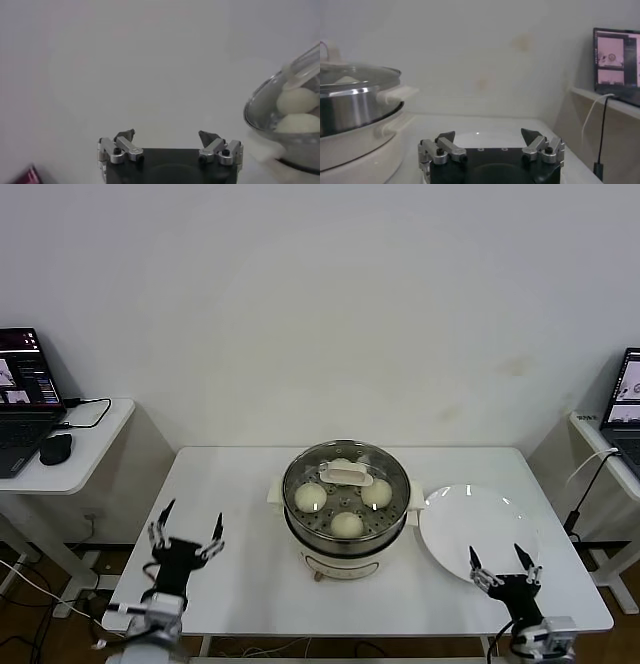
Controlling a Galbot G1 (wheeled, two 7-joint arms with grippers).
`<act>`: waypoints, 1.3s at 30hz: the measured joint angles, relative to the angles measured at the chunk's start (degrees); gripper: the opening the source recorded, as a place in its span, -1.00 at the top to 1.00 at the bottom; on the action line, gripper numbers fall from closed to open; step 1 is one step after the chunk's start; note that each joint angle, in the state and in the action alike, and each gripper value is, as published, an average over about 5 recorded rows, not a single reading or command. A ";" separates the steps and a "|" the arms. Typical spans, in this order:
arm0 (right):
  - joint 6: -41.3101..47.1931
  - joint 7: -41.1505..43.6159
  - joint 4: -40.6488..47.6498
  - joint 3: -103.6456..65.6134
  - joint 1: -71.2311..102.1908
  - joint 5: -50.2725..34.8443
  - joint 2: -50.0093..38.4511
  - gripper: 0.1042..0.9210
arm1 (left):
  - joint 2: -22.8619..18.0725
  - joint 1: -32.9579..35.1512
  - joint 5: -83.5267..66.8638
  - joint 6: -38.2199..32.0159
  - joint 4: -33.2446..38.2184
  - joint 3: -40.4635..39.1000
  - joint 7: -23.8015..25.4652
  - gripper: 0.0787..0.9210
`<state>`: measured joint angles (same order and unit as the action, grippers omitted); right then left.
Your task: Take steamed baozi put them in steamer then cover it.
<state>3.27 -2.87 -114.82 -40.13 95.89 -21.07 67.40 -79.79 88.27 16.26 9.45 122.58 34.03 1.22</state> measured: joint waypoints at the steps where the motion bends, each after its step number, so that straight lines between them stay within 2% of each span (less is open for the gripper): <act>1: 0.55 -0.04 -0.36 0.20 0.19 -0.19 -0.46 -0.76 | -0.03 0.98 -1.06 -0.31 -0.37 0.31 -0.55 -0.77; 7: 2.93 -0.44 -1.76 0.81 0.52 -0.77 -1.78 -0.76 | -0.22 5.46 -6.21 -1.05 -1.31 1.39 -2.82 -0.77; 15: 4.21 -1.37 -2.10 1.77 0.26 -0.76 -0.97 -0.76 | -0.39 8.91 -9.39 -1.29 -0.93 1.29 -3.26 -0.77; 39: 3.77 -2.71 -3.24 1.59 0.41 3.39 1.73 -0.76 | -0.06 10.86 -12.32 -1.93 0.55 1.71 -2.22 -0.77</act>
